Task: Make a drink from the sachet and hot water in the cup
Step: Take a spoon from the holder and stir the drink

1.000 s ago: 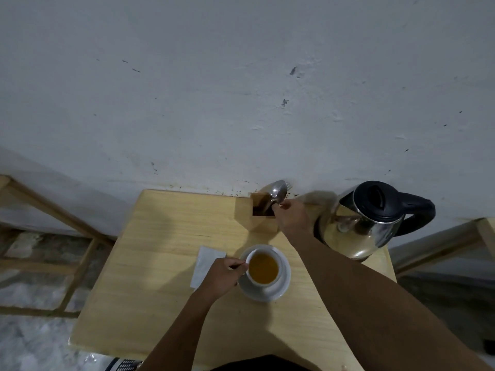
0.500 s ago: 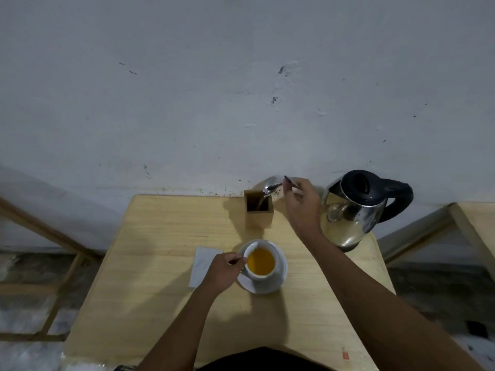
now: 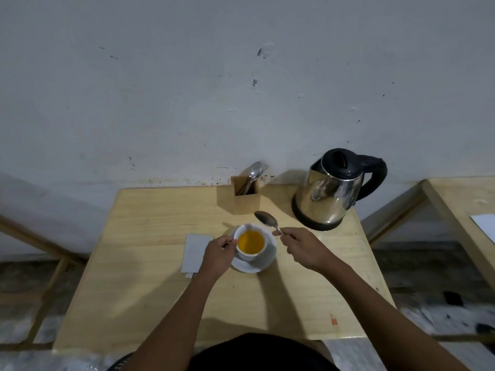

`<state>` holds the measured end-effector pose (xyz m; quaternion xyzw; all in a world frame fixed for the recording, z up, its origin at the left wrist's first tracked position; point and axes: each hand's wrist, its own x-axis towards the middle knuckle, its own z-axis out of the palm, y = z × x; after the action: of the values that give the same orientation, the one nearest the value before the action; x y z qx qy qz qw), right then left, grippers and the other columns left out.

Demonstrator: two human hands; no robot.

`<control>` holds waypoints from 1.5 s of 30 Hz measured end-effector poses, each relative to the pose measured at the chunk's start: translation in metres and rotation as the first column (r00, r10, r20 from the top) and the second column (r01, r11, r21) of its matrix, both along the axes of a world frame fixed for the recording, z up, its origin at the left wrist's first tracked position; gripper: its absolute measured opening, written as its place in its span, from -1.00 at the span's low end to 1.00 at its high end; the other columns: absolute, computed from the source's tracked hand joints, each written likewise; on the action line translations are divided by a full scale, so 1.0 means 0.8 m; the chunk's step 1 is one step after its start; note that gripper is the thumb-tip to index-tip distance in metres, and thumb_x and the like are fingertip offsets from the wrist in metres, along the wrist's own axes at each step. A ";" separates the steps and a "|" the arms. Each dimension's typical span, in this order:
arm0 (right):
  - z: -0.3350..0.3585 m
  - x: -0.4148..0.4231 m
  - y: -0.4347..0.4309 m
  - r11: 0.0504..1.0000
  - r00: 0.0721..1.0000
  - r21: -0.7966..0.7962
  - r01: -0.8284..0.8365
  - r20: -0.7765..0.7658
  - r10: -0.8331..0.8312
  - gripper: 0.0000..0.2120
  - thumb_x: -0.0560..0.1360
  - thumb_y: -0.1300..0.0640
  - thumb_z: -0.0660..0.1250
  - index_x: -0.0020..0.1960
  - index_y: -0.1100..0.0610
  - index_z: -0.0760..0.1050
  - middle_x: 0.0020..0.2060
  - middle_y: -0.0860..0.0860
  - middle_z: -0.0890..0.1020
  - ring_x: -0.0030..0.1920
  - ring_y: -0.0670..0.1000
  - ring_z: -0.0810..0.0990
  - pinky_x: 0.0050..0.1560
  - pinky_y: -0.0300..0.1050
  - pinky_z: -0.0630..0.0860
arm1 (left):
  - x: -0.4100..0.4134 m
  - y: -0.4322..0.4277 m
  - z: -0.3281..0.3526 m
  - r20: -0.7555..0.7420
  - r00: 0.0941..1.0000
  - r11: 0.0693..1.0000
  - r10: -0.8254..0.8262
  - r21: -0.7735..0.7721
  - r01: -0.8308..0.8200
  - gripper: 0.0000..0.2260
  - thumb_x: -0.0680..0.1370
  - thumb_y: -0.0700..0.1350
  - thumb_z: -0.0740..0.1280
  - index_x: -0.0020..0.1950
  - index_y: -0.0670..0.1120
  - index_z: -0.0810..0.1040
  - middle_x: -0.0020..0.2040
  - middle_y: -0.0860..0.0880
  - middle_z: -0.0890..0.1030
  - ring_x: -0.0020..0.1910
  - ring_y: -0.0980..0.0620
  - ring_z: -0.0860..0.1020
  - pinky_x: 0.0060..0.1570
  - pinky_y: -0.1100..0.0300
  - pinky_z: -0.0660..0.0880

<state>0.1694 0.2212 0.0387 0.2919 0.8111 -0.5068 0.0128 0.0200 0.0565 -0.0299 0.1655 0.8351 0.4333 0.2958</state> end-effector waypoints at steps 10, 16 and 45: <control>-0.016 0.016 -0.022 0.938 0.944 0.282 -0.200 0.313 0.107 -0.76 0.65 0.07 0.09 0.19 0.14 0.44 -0.02 0.10 0.59 -0.27 -0.01 0.44 -0.38 -0.19 0.26 | -0.001 -0.001 0.003 0.050 0.999 1.000 0.008 0.015 -0.009 -0.82 0.58 -0.06 0.27 0.07 -0.09 0.60 -0.10 -0.02 0.61 -0.15 0.02 0.54 -0.15 0.11 0.49; 0.007 0.007 -0.024 0.739 0.919 0.595 -0.316 0.385 0.083 -0.69 0.63 -0.01 0.10 0.28 -0.07 0.51 0.12 -0.02 0.63 0.07 0.09 0.60 -0.16 -0.12 0.35 | -0.002 -0.001 0.003 0.053 0.999 1.000 0.010 0.023 -0.011 -0.81 0.57 -0.07 0.29 0.09 -0.11 0.61 -0.10 -0.03 0.62 -0.13 0.02 0.55 -0.09 0.04 0.53; 0.042 -0.096 -0.035 0.538 0.785 0.602 -0.589 0.583 0.208 -0.82 0.54 -0.02 0.23 -0.05 0.10 0.41 -0.23 0.00 0.50 -0.26 0.03 0.47 -0.28 -0.12 0.35 | -0.007 -0.003 0.004 0.047 0.999 0.999 -0.024 0.029 0.022 -0.81 0.58 -0.06 0.27 0.07 -0.08 0.63 -0.06 0.01 0.63 -0.05 0.04 0.56 -0.19 0.29 0.43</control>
<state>0.0930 0.1935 0.0719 0.1772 0.9649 -0.0198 0.1927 0.0146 0.0544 -0.0269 0.1692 0.8196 0.4456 0.3179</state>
